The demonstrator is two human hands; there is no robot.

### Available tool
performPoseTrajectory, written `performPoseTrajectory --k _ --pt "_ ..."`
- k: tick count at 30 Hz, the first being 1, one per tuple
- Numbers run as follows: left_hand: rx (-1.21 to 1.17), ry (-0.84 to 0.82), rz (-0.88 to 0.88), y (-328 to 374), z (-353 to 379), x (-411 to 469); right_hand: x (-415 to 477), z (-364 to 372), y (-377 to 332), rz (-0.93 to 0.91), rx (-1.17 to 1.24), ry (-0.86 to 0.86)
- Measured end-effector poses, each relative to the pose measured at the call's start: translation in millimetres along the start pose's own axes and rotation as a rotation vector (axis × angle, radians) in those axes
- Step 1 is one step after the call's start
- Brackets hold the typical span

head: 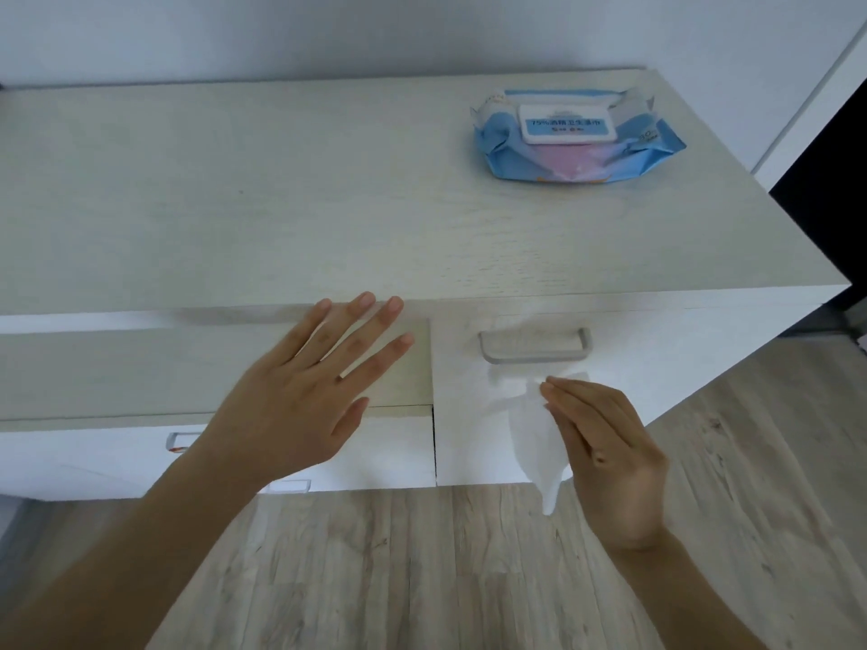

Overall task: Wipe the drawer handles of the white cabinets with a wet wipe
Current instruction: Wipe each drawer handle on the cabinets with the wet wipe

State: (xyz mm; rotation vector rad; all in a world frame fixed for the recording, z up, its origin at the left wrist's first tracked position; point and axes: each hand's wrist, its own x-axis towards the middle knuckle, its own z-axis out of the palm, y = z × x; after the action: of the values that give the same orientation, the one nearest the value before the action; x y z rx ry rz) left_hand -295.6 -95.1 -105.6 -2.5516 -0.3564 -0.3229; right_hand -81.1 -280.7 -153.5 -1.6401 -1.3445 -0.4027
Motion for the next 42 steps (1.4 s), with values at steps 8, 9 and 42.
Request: performPoseTrajectory --k 8,9,42 --pt "0.002 -0.074 -0.027 -49 5 -92 -22 43 -67 0.109 0.061 -0.041" --pt "-0.001 -0.079 -0.025 -58 10 -108 -26 55 -78 0.125 0.073 -0.038" --pt "-0.244 -0.119 0.052 -173 286 -329 -126 431 -207 0.162 -0.008 0.03"
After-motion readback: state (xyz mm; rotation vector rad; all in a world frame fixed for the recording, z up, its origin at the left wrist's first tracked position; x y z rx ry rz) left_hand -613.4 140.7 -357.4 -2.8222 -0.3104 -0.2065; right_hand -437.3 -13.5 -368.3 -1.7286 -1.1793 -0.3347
